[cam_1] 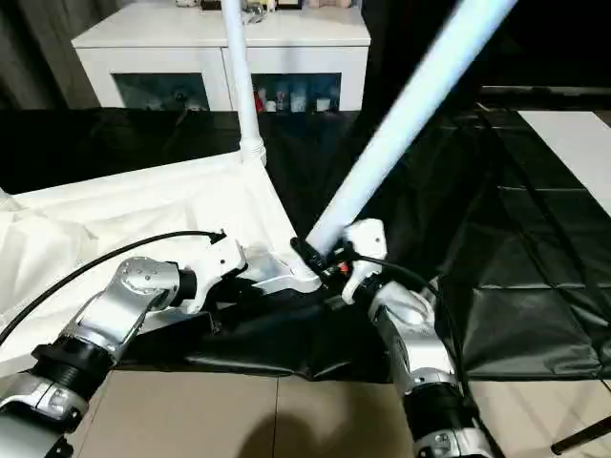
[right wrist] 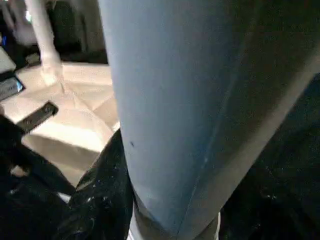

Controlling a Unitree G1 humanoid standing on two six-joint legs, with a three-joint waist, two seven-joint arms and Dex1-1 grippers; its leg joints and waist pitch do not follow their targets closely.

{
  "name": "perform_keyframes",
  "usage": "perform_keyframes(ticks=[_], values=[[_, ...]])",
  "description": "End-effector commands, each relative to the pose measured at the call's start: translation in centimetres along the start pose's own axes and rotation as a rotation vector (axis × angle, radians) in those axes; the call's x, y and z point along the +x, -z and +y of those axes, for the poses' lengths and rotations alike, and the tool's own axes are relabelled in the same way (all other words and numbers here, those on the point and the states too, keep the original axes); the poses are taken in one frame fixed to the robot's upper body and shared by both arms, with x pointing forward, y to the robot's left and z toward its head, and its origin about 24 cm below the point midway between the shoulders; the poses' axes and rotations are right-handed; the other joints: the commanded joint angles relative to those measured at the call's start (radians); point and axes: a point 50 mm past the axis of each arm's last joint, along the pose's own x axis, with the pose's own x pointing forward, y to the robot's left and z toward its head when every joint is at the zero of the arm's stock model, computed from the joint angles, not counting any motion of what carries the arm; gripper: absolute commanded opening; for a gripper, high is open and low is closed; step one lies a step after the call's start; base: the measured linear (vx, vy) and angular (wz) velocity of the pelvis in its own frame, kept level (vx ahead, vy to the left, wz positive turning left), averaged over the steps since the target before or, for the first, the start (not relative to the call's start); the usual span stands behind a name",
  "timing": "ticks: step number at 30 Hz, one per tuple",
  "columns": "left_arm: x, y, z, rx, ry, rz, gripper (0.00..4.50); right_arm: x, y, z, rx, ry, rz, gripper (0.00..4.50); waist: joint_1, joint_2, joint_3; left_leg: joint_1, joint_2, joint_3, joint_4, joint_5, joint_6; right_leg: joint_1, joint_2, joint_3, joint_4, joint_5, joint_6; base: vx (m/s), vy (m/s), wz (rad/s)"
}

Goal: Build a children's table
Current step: Insert table leg to table base

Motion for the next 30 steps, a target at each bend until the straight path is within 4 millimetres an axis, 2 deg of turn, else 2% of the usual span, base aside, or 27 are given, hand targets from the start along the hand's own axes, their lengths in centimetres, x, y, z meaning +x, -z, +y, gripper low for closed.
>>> perform_keyframes(ticks=[1,2,3,4,5,6,7,8,9,10,11,12,13,15,17,19,21,23,25,27,30], values=[[-0.5,0.8,0.5,-0.006,-0.053,0.051,0.00,-0.5,3.0,0.2,0.034,-0.028,0.204,1.85,0.001,-0.003,-0.043,0.008,0.005,-0.004,-0.080,-0.420,0.010,0.035,-0.027,0.015,-0.083,-0.351,-0.188,0.000,0.000,0.00],[-0.5,0.8,0.5,-0.006,-0.052,0.052,0.00,-0.4,2.9,0.2,0.032,-0.035,0.210,1.85,0.000,-0.007,-0.043,0.011,0.005,-0.002,-0.079,-0.433,0.008,0.031,-0.028,0.016,-0.086,-0.368,-0.185,0.000,0.000,0.00],[-0.5,0.9,0.3,-0.002,-0.045,0.056,0.00,0.2,2.5,0.3,0.006,-0.084,0.245,1.85,-0.003,-0.028,-0.043,0.008,0.005,-0.001,-0.079,-0.432,0.010,0.032,-0.027,0.016,-0.089,-0.378,-0.180,0.000,0.000,0.00],[-0.6,1.0,0.3,-0.002,-0.042,0.058,0.00,0.5,2.3,0.3,-0.003,-0.109,0.264,1.85,-0.001,-0.020,-0.044,0.007,0.005,-0.005,-0.080,-0.425,0.009,0.036,-0.028,0.015,-0.082,-0.378,-0.181,0.000,0.000,0.00],[-0.6,1.1,0.2,0.000,-0.038,0.061,0.00,0.9,2.0,0.4,-0.017,-0.144,0.291,1.85,-0.004,-0.023,-0.041,0.007,0.006,-0.004,-0.081,-0.425,0.012,0.033,-0.028,0.015,-0.084,-0.390,-0.177,0.000,0.000,0.00],[-0.7,1.1,0.1,0.000,-0.036,0.063,0.00,1.1,1.8,0.4,-0.030,-0.168,0.308,1.85,-0.005,-0.020,-0.041,0.005,0.006,-0.006,-0.081,-0.427,0.010,0.034,-0.029,0.015,-0.083,-0.396,-0.177,0.000,0.000,0.00],[-0.7,1.2,0.1,0.001,-0.035,0.064,0.00,1.2,1.6,0.4,-0.037,-0.180,0.319,1.85,-0.006,-0.030,-0.041,0.007,0.006,-0.004,-0.080,-0.423,0.011,0.031,-0.029,0.016,-0.085,-0.405,-0.175,0.000,0.000,0.00],[-0.7,1.2,0.0,0.001,-0.035,0.064,0.00,1.3,1.6,0.4,-0.040,-0.188,0.327,1.85,-0.005,-0.023,-0.041,0.012,0.008,-0.003,-0.080,-0.428,0.008,0.026,-0.032,0.018,-0.089,-0.407,-0.175,0.000,0.000,0.00],[-0.7,1.2,0.0,0.000,-0.034,0.064,0.00,1.3,1.5,0.4,-0.043,-0.201,0.342,1.85,-0.007,-0.035,-0.041,0.011,0.009,-0.002,-0.080,-0.424,0.009,0.027,-0.030,0.018,-0.089,-0.398,-0.176,0.000,0.000,0.00],[-0.7,1.3,-0.1,-0.001,-0.034,0.065,0.00,1.5,1.4,0.4,-0.050,-0.223,0.370,1.85,-0.005,-0.033,-0.042,0.008,0.010,-0.005,-0.082,-0.414,0.007,0.031,-0.030,0.018,-0.083,-0.380,-0.178,0.000,0.000,0.00],[-0.8,1.4,-0.2,-0.003,-0.036,0.068,0.00,1.5,1.5,0.4,-0.056,-0.257,0.416,1.85,-0.006,-0.038,-0.043,0.006,0.010,-0.004,-0.082,-0.403,0.009,0.032,-0.029,0.018,-0.080,-0.359,-0.182,0.000,0.000,0.00],[-0.8,1.4,-0.2,-0.003,-0.036,0.068,0.00,1.5,1.5,0.4,-0.056,-0.259,0.418,1.85,-0.008,-0.048,-0.043,0.006,0.010,-0.002,-0.081,-0.399,0.013,0.032,-0.028,0.018,-0.081,-0.353,-0.185,0.000,0.000,0.00],[-0.8,1.4,-0.2,-0.004,-0.038,0.069,0.00,1.6,1.6,0.4,-0.054,-0.278,0.450,1.85,-0.005,-0.044,-0.042,0.008,0.010,-0.002,-0.080,-0.393,0.017,0.031,-0.030,0.019,-0.079,-0.353,-0.188,0.000,0.000,0.00],[-0.9,1.5,-0.2,-0.006,-0.042,0.070,0.00,1.6,1.9,0.3,-0.044,-0.296,0.505,1.85,-0.006,-0.047,-0.041,0.007,0.010,0.000,-0.080,-0.391,0.016,0.029,-0.030,0.020,-0.081,-0.360,-0.187,0.000,0.000,0.00],[-1.0,1.5,-0.2,-0.006,-0.044,0.070,0.00,1.6,2.0,0.3,-0.039,-0.295,0.514,1.85,-0.007,-0.049,-0.040,0.012,0.009,0.000,-0.081,-0.416,0.007,0.025,-0.031,0.020,-0.086,-0.398,-0.174,0.000,0.000,0.00],[-1.0,1.4,-0.2,-0.011,-0.048,0.058,0.00,1.6,2.7,0.0,0.017,-0.256,0.518,1.85,-0.009,-0.053,-0.040,0.010,0.009,-0.002,-0.083,-0.420,0.003,0.026,-0.031,0.019,-0.086,-0.413,-0.164,0.000,0.000,0.00],[-0.9,1.3,-0.2,-0.021,-0.039,0.047,0.00,1.6,3.2,-0.1,0.042,-0.218,0.518,1.85,-0.011,-0.047,-0.039,0.014,0.009,-0.004,-0.083,-0.443,-0.006,0.020,-0.032,0.020,-0.092,-0.446,-0.158,0.000,0.000,0.00],[-0.9,1.2,-0.2,-0.025,-0.036,0.044,0.00,1.5,3.4,-0.2,0.060,-0.204,0.519,1.85,-0.015,-0.050,-0.038,0.012,0.009,-0.007,-0.086,-0.463,-0.013,0.022,-0.031,0.017,-0.092,-0.462,-0.153,0.000,0.000,0.00],[-0.9,1.2,-0.2,-0.034,-0.027,0.039,0.00,1.3,4.0,-0.2,0.120,-0.183,0.527,1.85,-0.016,-0.044,-0.039,0.014,0.009,-0.010,-0.087,-0.486,-0.020,0.020,-0.031,0.016,-0.096,-0.486,-0.140,0.000,0.000,0.00],[-1.0,1.2,-0.2,-0.037,-0.024,0.039,0.00,1.2,4.5,-0.4,0.150,-0.151,0.539,1.85,-0.018,-0.044,-0.039,0.013,0.008,-0.011,-0.088,-0.489,-0.021,0.020,-0.031,0.015,-0.097,-0.488,-0.140,0.000,0.000,0.00],[-1.1,1.2,-0.1,-0.035,-0.021,0.044,0.00,1.2,4.7,-0.6,0.157,-0.134,0.547,1.85,-0.019,-0.038,-0.039,0.018,0.009,-0.012,-0.089,-0.516,-0.030,0.015,-0.030,0.015,-0.098,-0.477,-0.147,0.000,0.000,0.00]])
